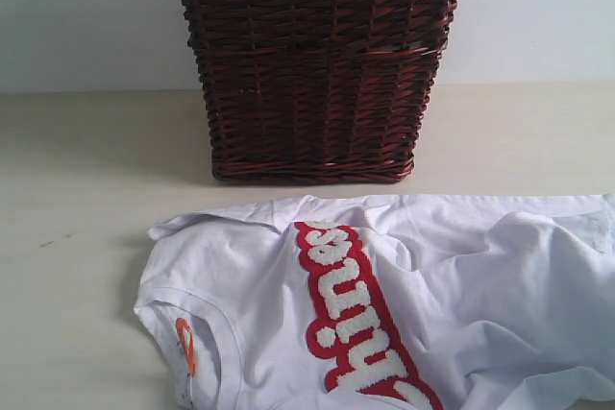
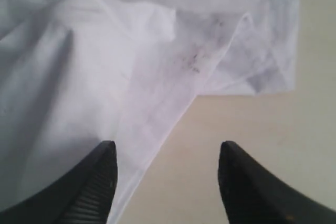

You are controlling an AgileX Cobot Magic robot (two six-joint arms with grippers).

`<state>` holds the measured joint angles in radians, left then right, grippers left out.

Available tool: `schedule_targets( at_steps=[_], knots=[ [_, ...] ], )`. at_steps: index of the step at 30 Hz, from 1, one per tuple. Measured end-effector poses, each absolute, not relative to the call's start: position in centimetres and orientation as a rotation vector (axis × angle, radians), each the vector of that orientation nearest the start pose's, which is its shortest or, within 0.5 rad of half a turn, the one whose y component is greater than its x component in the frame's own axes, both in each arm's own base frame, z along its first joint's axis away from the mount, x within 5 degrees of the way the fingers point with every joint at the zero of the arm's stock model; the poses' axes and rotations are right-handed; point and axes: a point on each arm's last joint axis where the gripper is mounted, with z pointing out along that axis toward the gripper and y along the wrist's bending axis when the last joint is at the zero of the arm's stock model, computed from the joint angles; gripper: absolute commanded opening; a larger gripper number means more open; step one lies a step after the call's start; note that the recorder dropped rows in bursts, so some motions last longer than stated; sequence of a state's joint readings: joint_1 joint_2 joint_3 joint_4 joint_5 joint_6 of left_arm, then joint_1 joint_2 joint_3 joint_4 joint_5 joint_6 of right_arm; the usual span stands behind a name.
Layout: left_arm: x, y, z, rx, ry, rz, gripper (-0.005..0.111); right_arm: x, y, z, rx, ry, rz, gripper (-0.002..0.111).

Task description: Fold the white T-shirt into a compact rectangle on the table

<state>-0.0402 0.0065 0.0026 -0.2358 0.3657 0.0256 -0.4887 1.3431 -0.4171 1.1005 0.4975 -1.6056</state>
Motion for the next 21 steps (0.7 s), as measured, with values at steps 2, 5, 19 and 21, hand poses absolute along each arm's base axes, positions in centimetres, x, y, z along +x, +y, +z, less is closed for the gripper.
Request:
schedule_targets(
  at_steps=[2, 5, 19, 21],
  knots=[
    [5.3, -1.0, 18.0, -0.085, 1.853, -0.241, 0.000, 19.7, -6.0, 14.8, -0.190, 2.548, 0.234, 0.055],
    [5.3, -1.0, 18.0, -0.085, 1.853, -0.241, 0.000, 20.3, -6.1, 13.5, -0.191, 2.588, 0.319, 0.055],
    [5.3, -1.0, 18.0, -0.085, 1.853, -0.241, 0.000, 22.3, -6.7, 11.0, -0.098, 2.608, 0.426, 0.051],
    [5.3, -1.0, 18.0, -0.085, 1.853, -0.241, 0.000, 22.3, -6.7, 10.5, -0.084, 2.622, 0.444, 0.051]
  ],
)
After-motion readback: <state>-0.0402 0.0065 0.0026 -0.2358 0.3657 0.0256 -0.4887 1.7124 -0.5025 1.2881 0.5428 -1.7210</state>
